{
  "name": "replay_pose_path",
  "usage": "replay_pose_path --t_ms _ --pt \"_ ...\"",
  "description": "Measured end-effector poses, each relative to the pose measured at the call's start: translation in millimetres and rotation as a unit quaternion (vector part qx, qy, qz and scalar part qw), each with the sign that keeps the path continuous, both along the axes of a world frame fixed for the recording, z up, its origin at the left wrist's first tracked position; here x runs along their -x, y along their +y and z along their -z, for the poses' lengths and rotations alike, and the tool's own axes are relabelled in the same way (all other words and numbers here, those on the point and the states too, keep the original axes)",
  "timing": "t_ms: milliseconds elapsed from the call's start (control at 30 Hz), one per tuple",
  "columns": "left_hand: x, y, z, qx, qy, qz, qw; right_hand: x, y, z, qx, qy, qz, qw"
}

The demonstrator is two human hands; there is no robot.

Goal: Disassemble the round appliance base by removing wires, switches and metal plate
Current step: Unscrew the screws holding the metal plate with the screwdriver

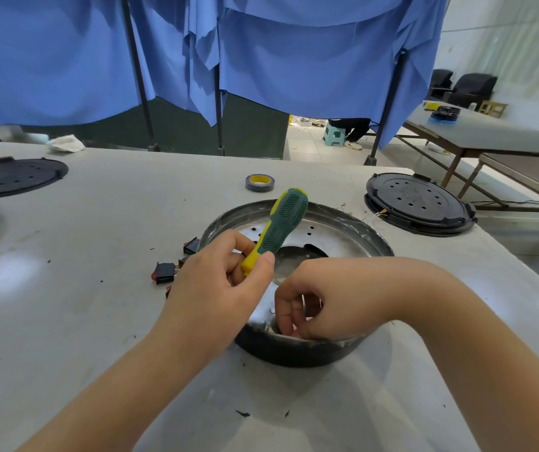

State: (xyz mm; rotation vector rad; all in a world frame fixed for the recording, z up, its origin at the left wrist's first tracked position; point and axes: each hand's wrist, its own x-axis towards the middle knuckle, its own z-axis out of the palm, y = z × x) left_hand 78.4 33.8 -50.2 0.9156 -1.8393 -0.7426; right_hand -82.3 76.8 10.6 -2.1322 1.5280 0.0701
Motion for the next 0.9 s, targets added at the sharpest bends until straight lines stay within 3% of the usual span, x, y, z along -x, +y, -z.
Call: replay_pose_path --t_ms 433,900 --pt "-0.2 1.6 -1.7 -0.018 -0.004 0.004 1.0 -7.9 7.0 2.2 0.053 0.05 0.008 0.997" --pt "0.8 1.0 -1.5 -0.018 0.001 0.005 1.0 -9.1 7.5 -1.2 0.047 0.027 0.025 0.998"
